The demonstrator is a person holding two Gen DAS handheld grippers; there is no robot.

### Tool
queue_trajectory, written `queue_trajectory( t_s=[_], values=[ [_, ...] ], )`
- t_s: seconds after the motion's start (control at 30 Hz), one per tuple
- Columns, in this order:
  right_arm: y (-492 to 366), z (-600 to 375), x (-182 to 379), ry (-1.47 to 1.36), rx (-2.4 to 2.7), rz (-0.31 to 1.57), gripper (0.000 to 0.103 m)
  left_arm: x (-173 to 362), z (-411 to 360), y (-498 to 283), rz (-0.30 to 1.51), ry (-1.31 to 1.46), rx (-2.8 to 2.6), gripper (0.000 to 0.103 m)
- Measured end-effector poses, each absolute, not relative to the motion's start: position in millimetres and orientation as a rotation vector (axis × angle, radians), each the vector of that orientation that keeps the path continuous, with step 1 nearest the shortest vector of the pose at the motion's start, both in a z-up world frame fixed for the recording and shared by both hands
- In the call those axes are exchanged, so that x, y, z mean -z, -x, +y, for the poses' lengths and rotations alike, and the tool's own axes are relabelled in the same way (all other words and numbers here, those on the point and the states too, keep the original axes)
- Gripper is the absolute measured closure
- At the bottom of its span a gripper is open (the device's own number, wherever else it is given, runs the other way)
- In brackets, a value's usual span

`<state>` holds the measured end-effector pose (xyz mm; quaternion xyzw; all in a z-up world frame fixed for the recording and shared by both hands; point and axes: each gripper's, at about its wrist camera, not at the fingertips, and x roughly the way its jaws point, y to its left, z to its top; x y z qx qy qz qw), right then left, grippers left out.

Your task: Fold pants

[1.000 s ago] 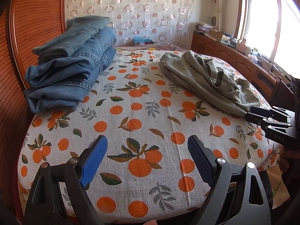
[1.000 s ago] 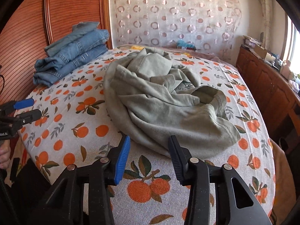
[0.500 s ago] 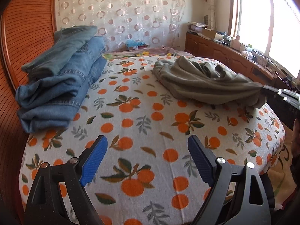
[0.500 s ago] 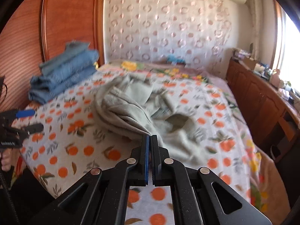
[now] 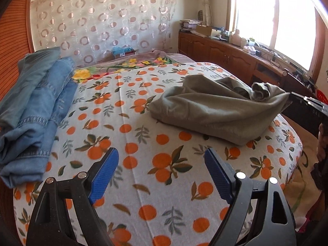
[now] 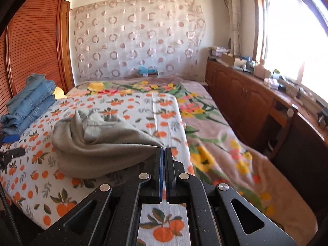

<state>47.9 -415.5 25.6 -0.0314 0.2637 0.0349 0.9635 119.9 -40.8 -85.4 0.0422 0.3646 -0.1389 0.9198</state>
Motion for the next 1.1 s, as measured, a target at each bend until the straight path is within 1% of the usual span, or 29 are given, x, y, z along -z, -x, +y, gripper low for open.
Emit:
queue_trajectory(
  t_s=[0.1,0.3,0.57,0.7,0.87,0.93,1.0,1.03,1.1],
  values=[
    [-41.4,-420.9,-17.0,0.064,-0.084,0.550,0.102,83.0,-49.5,-131.3,0.755,-0.103,0.305,0.022],
    [-37.2,-436.6,-25.8,0.034,-0.107,0.550,0.102,79.7,-63.6,-158.7,0.763,-0.179,0.310,0.029],
    [-42.2,-440.1,-25.6,0.014,-0.123,0.554,0.102,89.0,-69.6,-204.9,0.832,-0.213,0.336,0.031],
    [-46.6,-434.7,-23.6,0.010,-0.127,0.556,0.102,96.4,-73.4,-218.3,0.872,-0.195,0.368,0.043],
    [-58.1,-429.1,-19.7,0.003,-0.130,0.564,0.102,108.6,-72.1,-231.8,0.926,-0.135,0.397,0.053],
    [-58.7,-427.8,-21.0,0.004,-0.132,0.565,0.102,112.4,-68.1,-234.2,0.939,-0.091,0.414,0.061],
    [-59.0,-426.7,-22.1,0.006,-0.134,0.564,0.102,111.7,-63.8,-232.3,0.937,-0.063,0.432,0.076],
    [-59.2,-426.0,-23.6,0.006,-0.137,0.563,0.102,110.8,-61.9,-229.6,0.938,-0.049,0.445,0.081],
    [-58.7,-423.8,-27.7,0.008,-0.141,0.553,0.102,108.8,-60.9,-225.2,0.932,-0.046,0.456,0.095]
  ],
)
